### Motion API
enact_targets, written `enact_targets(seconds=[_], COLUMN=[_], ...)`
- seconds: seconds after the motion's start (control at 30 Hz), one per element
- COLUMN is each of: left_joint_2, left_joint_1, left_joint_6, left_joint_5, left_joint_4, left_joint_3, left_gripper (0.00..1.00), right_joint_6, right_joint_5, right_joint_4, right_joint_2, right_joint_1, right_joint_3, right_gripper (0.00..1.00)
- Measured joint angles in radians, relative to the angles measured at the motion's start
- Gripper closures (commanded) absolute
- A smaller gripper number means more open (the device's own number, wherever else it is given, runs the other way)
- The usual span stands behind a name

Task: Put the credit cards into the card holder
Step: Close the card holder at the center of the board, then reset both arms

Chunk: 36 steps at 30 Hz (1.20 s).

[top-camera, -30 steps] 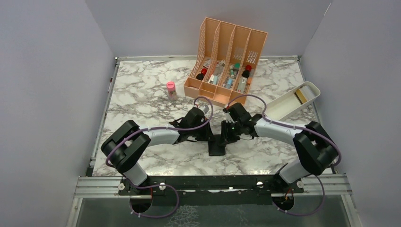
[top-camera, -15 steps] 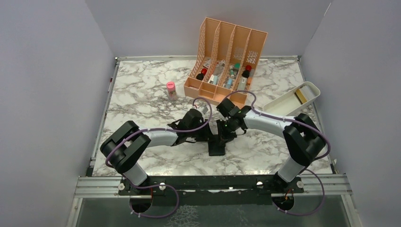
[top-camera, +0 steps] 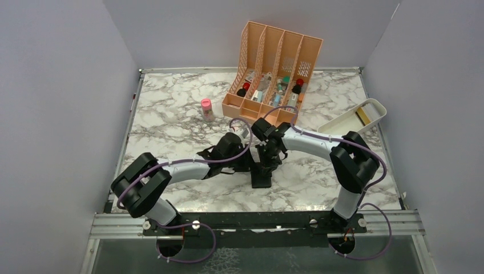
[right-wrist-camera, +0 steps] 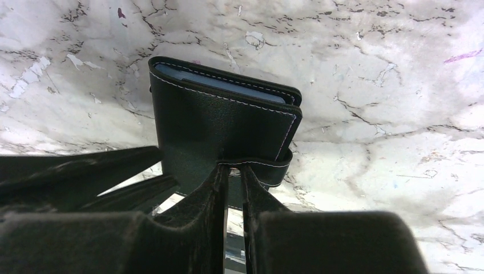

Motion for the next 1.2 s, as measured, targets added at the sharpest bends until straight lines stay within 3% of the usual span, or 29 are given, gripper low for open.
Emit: enact_targets(seconds=[0.2, 0.47, 0.57, 0.8, 0.97, 1.03, 1.07, 1.1, 1.13, 1.17, 1.2], left_joint_2=[-0.098, -0.227, -0.254, -0.348, -0.441, -0.486, -0.513, -0.541, -0.567, -0.59, -0.615], left_joint_1=[0.002, 0.013, 0.014, 0.014, 0.015, 0.015, 0.015, 0.015, 0.016, 0.016, 0.016], left_joint_6=[0.014, 0.021, 0.021, 0.042, 0.087, 0.106, 0.114, 0.123, 0.127, 0.13, 0.135], left_joint_5=[-0.061, -0.125, -0.139, -0.202, -0.275, -0.303, -0.316, -0.327, -0.337, -0.343, -0.35], left_joint_4=[-0.067, -0.128, -0.149, -0.25, -0.395, -0.447, -0.469, -0.488, -0.502, -0.514, -0.528], left_joint_3=[-0.005, -0.054, -0.073, -0.06, 0.048, 0.094, 0.113, 0.127, 0.138, 0.145, 0.151], left_gripper=[0.79, 0.79, 0.78, 0.56, 0.42, 0.34, 0.24, 0.06, 0.02, 0.01, 0.01], right_joint_6=[0.003, 0.001, 0.001, -0.002, 0.015, 0.027, 0.032, 0.036, 0.042, 0.044, 0.042], right_joint_5=[0.018, 0.033, 0.038, 0.092, 0.111, 0.114, 0.117, 0.12, 0.125, 0.134, 0.144], right_joint_4=[-0.016, -0.008, -0.006, 0.09, 0.193, 0.222, 0.238, 0.253, 0.266, 0.276, 0.283], right_joint_2=[0.01, 0.004, -0.003, -0.12, -0.29, -0.369, -0.409, -0.447, -0.483, -0.518, -0.56], right_joint_1=[0.007, 0.015, 0.019, 0.041, 0.043, 0.042, 0.042, 0.042, 0.042, 0.042, 0.042], right_joint_3=[0.012, 0.006, 0.004, -0.08, -0.199, -0.225, -0.235, -0.243, -0.251, -0.258, -0.267], right_gripper=[0.99, 0.99, 0.95, 0.77, 0.67, 0.59, 0.49, 0.4, 0.27, 0.02, 0.0])
